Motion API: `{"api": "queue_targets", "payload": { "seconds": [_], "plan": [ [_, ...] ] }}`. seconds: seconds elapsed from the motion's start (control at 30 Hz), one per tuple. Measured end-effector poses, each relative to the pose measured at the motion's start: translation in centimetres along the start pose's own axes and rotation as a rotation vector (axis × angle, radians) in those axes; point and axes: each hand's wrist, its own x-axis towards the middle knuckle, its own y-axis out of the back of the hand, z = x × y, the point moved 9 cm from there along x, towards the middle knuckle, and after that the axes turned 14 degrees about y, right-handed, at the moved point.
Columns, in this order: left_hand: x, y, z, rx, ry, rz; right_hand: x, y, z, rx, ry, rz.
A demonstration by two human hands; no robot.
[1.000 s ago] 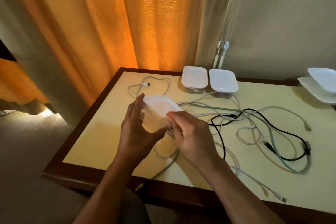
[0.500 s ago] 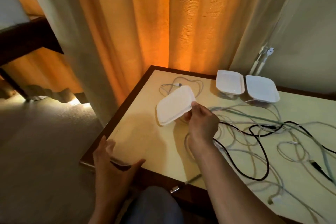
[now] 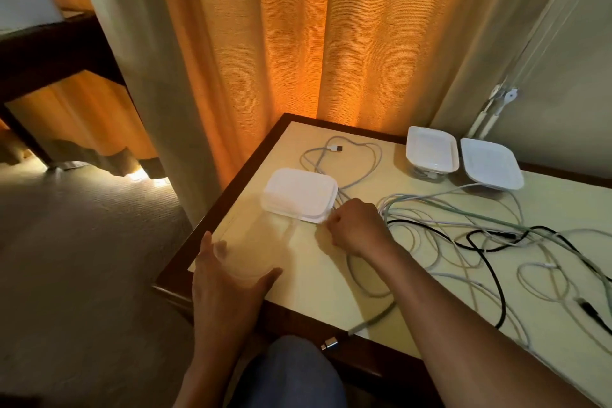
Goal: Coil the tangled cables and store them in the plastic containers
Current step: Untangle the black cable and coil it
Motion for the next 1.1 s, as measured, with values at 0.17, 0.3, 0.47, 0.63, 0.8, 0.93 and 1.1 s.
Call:
{"api": "queue_targets", "payload": {
  "seconds": [0.17,0.3,0.47,0.63,0.8,0.93,1.1],
  "plan": [
    [-0.4,0.0,0.5,0.020,0.028,0.019,-4.8,4.1,1.3,-0.086,0.149,0.061],
    [-0.7,-0.2,1.1,0.049,0.038,-0.020,-10.8,7.9,5.6,-0.173,0.165,0.240],
    [-1.4,1.5,4.1,0.099,-0.111,0.032,-14.2,6.6,12.4,-0.390,0.126,0.160],
    [-3.6,-3.1,11.9,0.500,-0.691,0.096,-13.3,8.2,12.3,-0.413,0.128,0.215],
    [-3.8,-11.9,14.0,0.998,-0.757,-0.107,-13.0,9.2,14.7,-0.341,0.035,0.231],
    [-3.9,-13.5,14.0,1.052,-0.735,-0.077,-13.7,11.2,17.5,-0.331,-0.056,0.275],
    [-3.7,-13.2,13.5,1.063,-0.651,0.007,-15.3,15.2,20.5,-0.218,-0.168,0.446]
  ]
}}
